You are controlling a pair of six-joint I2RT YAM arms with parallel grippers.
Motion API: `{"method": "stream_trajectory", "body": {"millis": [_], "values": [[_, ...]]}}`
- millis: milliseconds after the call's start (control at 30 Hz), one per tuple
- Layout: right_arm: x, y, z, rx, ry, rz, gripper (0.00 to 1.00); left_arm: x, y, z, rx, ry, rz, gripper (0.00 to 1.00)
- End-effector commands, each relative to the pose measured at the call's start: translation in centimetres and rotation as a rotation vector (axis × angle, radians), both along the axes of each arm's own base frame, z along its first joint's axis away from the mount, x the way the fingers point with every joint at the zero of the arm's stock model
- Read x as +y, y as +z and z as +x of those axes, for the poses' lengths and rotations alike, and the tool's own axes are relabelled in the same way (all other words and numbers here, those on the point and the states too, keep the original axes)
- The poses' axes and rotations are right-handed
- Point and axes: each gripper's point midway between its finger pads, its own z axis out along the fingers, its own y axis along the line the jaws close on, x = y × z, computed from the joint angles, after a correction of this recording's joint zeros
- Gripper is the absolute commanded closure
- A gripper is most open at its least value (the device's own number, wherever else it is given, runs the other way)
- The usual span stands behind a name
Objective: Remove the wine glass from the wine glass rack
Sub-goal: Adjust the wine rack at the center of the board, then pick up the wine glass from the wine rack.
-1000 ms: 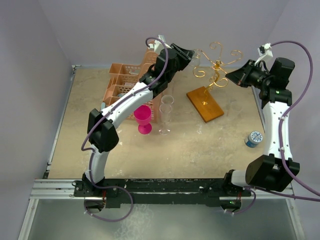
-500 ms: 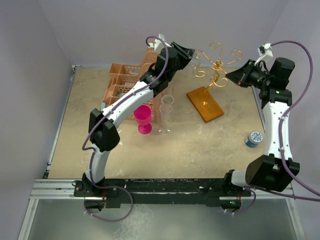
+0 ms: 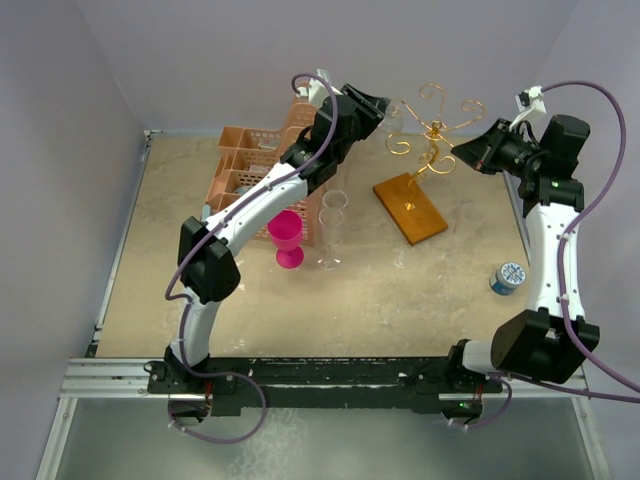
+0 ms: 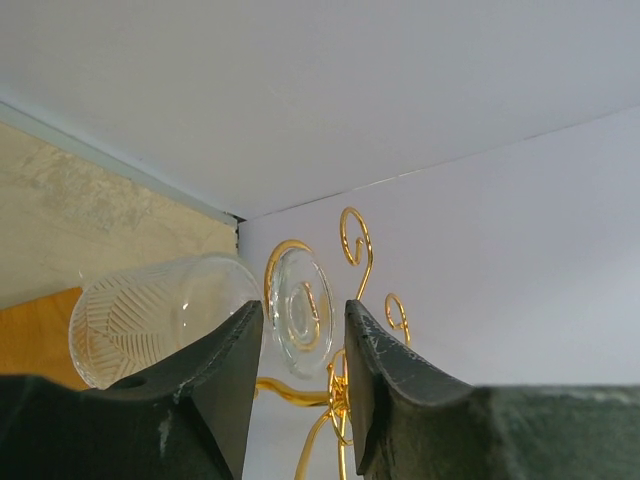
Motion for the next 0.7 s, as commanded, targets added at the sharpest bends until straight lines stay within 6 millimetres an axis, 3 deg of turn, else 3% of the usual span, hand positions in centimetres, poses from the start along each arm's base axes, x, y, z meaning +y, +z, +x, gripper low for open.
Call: {"method": "stream_trajectory", "body": {"millis": [0, 667], "values": [[0.1, 2.4, 0.0, -0.087, 0.024, -0.025, 1.00, 0.7, 3.0, 0.1, -0.062, 0.019, -0.060, 0.62], [0.1, 2.4, 0.1, -0.088, 0.024, -0.024, 1.00, 0.0, 1.8, 0.7, -0.042, 0.000, -0.077, 0.63]]}}
